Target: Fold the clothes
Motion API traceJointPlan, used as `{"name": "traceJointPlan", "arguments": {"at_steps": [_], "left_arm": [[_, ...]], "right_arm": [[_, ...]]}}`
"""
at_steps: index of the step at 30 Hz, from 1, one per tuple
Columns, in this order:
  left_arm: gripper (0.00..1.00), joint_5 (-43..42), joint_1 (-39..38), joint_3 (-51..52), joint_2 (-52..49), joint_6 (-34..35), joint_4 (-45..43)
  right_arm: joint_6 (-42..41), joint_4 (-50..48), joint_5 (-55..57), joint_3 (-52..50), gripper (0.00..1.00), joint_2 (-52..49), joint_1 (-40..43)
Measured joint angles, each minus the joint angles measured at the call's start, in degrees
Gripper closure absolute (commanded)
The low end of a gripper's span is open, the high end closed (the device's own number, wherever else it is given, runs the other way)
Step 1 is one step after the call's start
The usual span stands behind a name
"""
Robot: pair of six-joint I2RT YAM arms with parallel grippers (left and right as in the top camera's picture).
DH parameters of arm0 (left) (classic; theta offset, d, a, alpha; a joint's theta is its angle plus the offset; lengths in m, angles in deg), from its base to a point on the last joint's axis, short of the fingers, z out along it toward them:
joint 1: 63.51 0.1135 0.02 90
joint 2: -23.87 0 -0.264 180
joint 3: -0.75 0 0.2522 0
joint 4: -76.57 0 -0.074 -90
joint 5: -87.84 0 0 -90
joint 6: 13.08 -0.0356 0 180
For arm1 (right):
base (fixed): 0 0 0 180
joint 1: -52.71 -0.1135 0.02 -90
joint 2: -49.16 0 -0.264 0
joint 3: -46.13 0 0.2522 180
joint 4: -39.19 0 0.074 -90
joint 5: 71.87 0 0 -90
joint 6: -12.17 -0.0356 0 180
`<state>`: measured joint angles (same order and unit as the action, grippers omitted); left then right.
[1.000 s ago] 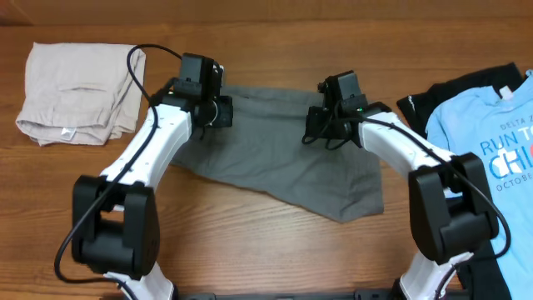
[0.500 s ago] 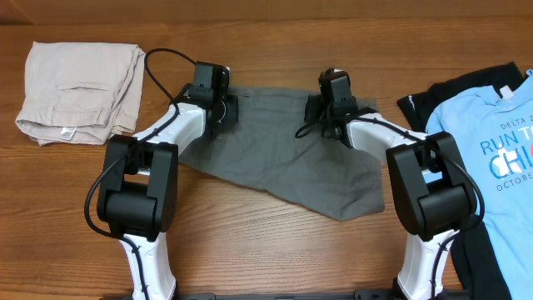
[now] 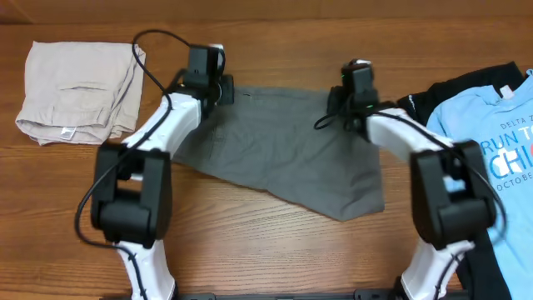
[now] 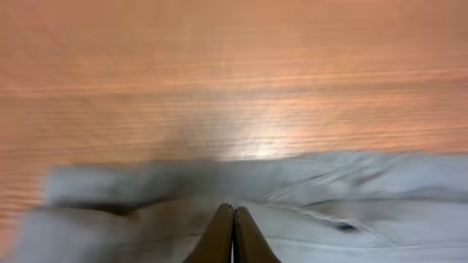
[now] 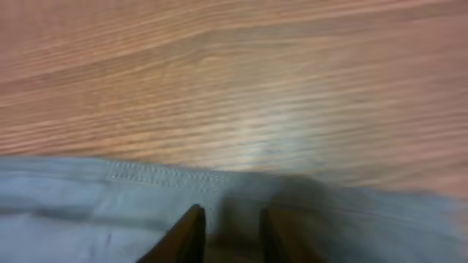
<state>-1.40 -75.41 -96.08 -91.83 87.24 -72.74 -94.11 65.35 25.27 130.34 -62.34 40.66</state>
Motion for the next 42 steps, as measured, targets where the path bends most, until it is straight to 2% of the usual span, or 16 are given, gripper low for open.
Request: {"name": "traceJointPlan", "arguments": {"at_steps": [4, 6, 9, 14, 19, 22, 24, 28, 29, 33, 35, 36, 37, 39, 41, 42], "left_arm": [[0.96, 0.1, 0.0, -2.6, 8.1, 0.2, 7.9], [0.96, 0.2, 0.0, -3.7, 11.0, 0.7, 14.5], [0.96, 0.2, 0.0, -3.8, 9.7, 1.6, 20.5], [0.96, 0.4, 0.0, -3.5, 3.6, 1.7, 23.8], [0.96, 3.5, 0.1, -3.5, -1.2, 1.7, 22.8], [0.96, 4.4, 0.4, -3.5, -2.5, 1.7, 24.0], [0.96, 4.9, 0.8, -3.7, -2.3, 1.7, 26.5], [0.80, 4.9, 0.8, -7.3, 0.3, 1.9, 33.6], [0.71, 4.9, 0.8, -8.6, 1.6, 1.9, 35.4], [0.53, 4.9, 1.6, -15.6, 9.5, 1.7, 45.0], [0.36, 4.8, 2.9, -17.4, 12.7, 1.6, 48.5], [0.33, 4.0, 5.1, -17.7, 14.3, 0.9, 51.8], [0.31, 2.6, 6.8, -17.7, 14.4, 0.1, 53.1], [0.31, -1.0, 10.0, -17.7, 13.2, -2.3, 54.9], [0.30, -5.0, 13.2, -17.7, 10.8, -4.2, 55.1], [0.30, -6.4, 14.6, -17.7, 9.6, -4.7, 55.1]], "right_arm": [[0.6, 9.7, -1.3, 1.0, 0.82, 9.3, 2.8], [0.7, 15.2, -1.8, 1.6, 0.82, 11.2, 3.9], [0.9, 16.1, -2.3, 1.1, 0.81, 8.5, 4.4], [1.0, 14.9, -2.5, -0.3, 0.73, 0.7, 5.6], [1.1, 8.1, -2.8, -0.5, 0.73, -3.4, 7.1], [1.2, 8.3, -3.3, -0.3, 0.68, -3.4, 7.4], [1.1, 9.7, -3.8, 0.5, 0.59, -3.3, 7.4], [1.1, 17.2, -7.8, 2.8, 0.53, -0.4, 7.6], [1.2, 18.8, -9.3, 3.5, 0.52, 1.2, 7.6], [1.3, 29.0, -17.8, 8.6, 0.52, 12.3, 7.1], [1.3, 33.1, -22.7, 10.4, 0.52, 17.4, 6.0], [1.2, 33.9, -24.0, 10.6, 0.52, 19.6, 4.9], [1.3, 35.1, -25.9, 10.9, 0.53, 20.5, 3.8], [1.2, 38.2, -28.3, 11.0, 0.64, 20.3, 1.7], [0.7, 40.1, -30.3, 10.8, 0.92, 18.5, -1.2], [-0.1, 40.2, -30.8, 10.7, 0.96, 17.7, -2.7]]}}
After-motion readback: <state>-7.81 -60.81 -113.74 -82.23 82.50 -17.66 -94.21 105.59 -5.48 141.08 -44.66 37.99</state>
